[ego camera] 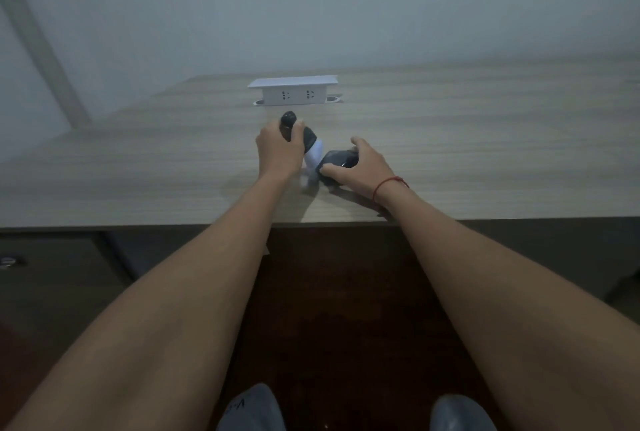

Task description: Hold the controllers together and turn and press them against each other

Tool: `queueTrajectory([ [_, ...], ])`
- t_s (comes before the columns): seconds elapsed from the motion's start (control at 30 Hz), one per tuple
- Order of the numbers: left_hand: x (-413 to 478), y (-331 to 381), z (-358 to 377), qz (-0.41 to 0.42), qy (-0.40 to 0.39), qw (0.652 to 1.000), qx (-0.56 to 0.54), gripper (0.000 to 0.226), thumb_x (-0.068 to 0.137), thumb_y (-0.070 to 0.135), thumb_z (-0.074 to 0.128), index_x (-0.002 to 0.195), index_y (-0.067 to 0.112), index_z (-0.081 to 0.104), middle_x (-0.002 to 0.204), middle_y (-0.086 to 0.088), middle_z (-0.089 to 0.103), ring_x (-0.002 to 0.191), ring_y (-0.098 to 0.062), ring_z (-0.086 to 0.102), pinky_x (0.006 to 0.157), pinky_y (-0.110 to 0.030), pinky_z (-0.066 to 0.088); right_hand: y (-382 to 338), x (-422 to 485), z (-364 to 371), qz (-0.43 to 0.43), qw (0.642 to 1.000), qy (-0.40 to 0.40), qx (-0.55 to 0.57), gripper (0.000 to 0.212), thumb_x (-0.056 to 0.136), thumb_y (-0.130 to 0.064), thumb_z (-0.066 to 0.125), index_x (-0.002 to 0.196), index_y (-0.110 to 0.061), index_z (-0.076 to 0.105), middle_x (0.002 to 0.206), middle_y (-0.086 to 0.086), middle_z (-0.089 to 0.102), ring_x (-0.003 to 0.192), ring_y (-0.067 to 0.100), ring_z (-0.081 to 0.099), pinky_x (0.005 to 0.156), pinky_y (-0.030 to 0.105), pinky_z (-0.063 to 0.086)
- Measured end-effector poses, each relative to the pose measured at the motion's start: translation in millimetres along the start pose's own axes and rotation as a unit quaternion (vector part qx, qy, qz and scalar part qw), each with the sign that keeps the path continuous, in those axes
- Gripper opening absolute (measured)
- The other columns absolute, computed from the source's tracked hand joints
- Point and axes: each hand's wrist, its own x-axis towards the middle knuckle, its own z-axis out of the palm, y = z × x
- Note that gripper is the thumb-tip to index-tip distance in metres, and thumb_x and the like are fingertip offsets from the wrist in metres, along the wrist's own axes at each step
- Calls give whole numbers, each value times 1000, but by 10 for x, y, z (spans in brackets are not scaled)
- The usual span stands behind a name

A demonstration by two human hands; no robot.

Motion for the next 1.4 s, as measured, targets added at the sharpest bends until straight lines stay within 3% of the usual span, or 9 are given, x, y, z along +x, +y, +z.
queueTrajectory([
  [0.13,-99,-2,57,0,-39,999,1,21,94,27,55,90,8,64,86,-5,63,80,-17,58,70,-25,44,-3,-21,7,-9,1000,-10,-11,100,61,-61,65,142,-13,31,140,9,45,122,26,47,98,44,45],
  [0.27,-91,-80,23,9,-59,996,59,19,94,24,57,83,9,62,83,-5,62,69,-12,56,55,-12,35,-6,-29,20,-13,1000,6,-4,90,55,-62,64,129,-14,44,118,5,53,107,23,53,87,38,49],
  [0.47,-15,77,9,22,-7,999,-29,30,93,28,57,92,0,67,92,-14,69,84,-21,63,72,-27,47,-3,26,31,-19,998,26,-46,64,49,-70,59,93,-23,55,102,3,58,85,18,56,76,39,52],
  [0.6,-6,24,84,-17,-81,996,18,28,93,29,57,96,3,67,95,-12,70,87,-23,63,73,-29,47,19,38,38,-25,999,25,-21,59,50,-66,62,89,-22,59,94,0,60,79,15,57,73,41,55],
  [0.8,127,154,55,-2,-71,997,-12,29,91,28,61,90,0,69,88,-14,71,83,-25,65,73,-32,49,24,22,20,-27,1000,5,7,50,49,-65,65,84,-33,49,85,-12,55,77,7,53,71,34,51],
  [1.0,145,109,16,-7,-119,987,108,29,92,27,61,97,-1,64,89,-9,60,82,-22,56,70,-28,39,65,7,24,-42,999,-6,28,53,57,-58,70,97,-30,48,89,-13,52,81,5,50,68,26,45],
  [1.17,59,205,69,-37,-107,992,-60,26,93,24,59,97,0,67,99,-15,71,95,-27,67,86,-39,55,57,50,20,-39,999,-14,12,56,55,-61,68,97,-26,55,95,-5,60,85,11,57,75,33,51],
  [1.3,97,213,124,-11,-114,991,68,33,93,28,57,101,-3,63,99,-14,65,90,-26,60,72,-29,41,70,50,33,-41,999,-17,17,48,59,-59,70,92,-29,51,87,-13,55,80,5,53,71,30,48],
  [1.4,159,354,123,53,-120,988,80,29,93,26,58,95,-1,65,87,-9,59,82,-21,52,70,-26,37,68,68,33,-40,999,-19,16,52,57,-61,67,93,-28,50,87,-12,55,80,7,53,75,33,50],
])
